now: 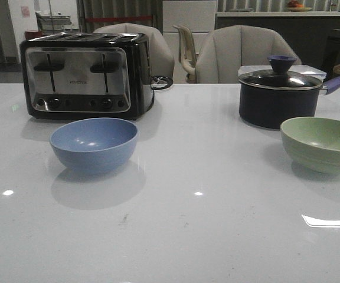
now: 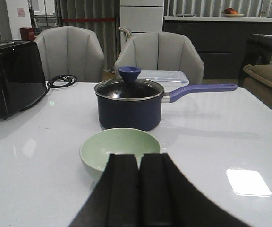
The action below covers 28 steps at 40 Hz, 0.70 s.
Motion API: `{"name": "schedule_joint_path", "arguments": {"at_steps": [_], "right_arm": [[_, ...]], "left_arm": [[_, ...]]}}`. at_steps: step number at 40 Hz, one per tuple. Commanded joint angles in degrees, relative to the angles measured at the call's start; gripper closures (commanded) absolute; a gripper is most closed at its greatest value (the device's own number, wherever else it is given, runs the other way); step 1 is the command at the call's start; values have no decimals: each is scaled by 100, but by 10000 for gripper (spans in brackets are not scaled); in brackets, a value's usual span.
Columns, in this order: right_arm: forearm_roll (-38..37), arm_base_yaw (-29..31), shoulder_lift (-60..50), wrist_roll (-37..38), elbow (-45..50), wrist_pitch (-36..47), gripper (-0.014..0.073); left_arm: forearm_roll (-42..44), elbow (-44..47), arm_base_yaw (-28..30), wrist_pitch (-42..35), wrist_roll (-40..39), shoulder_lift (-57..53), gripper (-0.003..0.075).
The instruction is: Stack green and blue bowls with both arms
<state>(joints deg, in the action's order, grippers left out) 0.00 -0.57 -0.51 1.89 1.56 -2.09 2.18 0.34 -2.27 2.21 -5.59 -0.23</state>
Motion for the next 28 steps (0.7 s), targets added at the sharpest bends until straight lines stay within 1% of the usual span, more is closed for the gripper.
{"name": "schedule_joint_path", "arguments": {"at_steps": [1,24,28], "right_arm": [[0,31,-125,1,-3,538,559],[0,31,-125,1,-3,538,559],[0,31,-125,1,-8,689,559]], "left_arm": [[-30,109,15,-514,-36,-117,619],[-30,109,15,-514,-36,-117,619],[-30,109,15,-525,-36,-117,619]]}}
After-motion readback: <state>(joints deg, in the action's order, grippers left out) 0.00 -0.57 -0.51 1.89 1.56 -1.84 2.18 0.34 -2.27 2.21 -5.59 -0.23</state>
